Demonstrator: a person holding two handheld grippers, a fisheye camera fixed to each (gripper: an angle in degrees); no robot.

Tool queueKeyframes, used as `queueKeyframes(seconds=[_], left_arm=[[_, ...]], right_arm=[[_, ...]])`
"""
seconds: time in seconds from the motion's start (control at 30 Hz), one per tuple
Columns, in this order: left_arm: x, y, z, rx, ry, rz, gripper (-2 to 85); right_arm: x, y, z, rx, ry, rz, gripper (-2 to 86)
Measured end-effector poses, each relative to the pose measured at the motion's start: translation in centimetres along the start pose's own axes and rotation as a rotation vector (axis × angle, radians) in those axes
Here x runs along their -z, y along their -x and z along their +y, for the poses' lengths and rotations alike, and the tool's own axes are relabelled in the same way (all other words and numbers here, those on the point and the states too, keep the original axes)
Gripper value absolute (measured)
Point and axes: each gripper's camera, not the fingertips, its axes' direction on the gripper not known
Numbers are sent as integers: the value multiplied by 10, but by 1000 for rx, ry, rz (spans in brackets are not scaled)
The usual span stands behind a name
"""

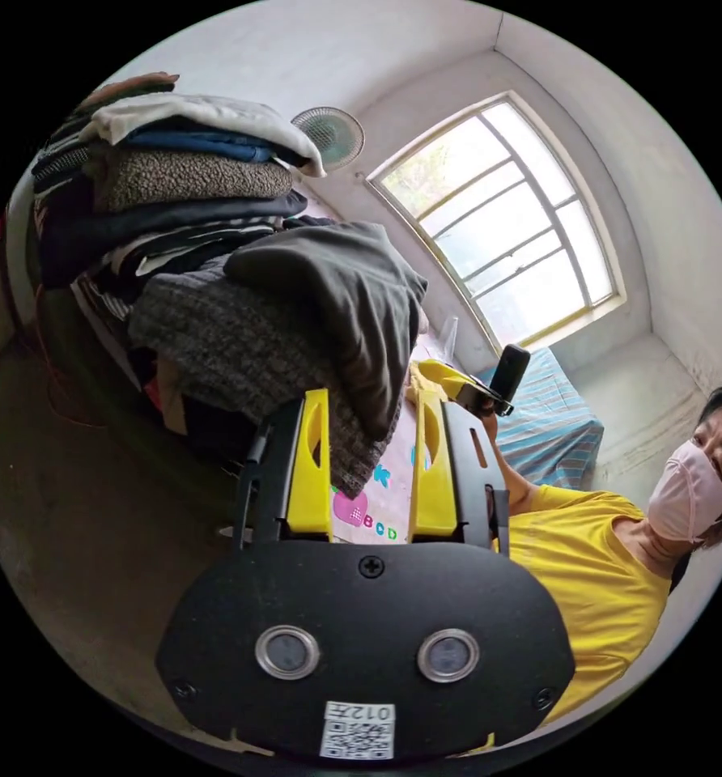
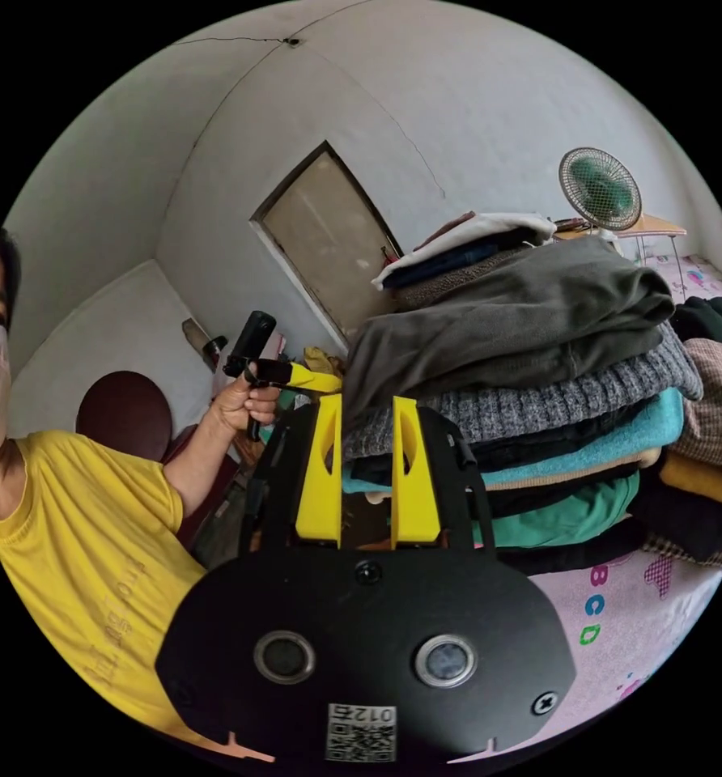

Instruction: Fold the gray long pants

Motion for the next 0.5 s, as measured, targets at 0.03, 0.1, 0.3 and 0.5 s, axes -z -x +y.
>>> queueKeyframes(seconds=[0.03,0.1,0.3,0.5], left_arm=[[-12,-7,-4,-27,7,29,112],[-33,-20,-14,-60,43,4,96],[-59,-73,-38,-155,79,51,40],[-83,-53,-30,-15,153,175,26]], right_arm=[[-6,-6,-2,-8,-3,-10,82],[-12,-14,-6,-14,-16,1,79],[-23,-42,-14,-46,-38,28,72],[-15,-70,-22,-75,-84,97,71]])
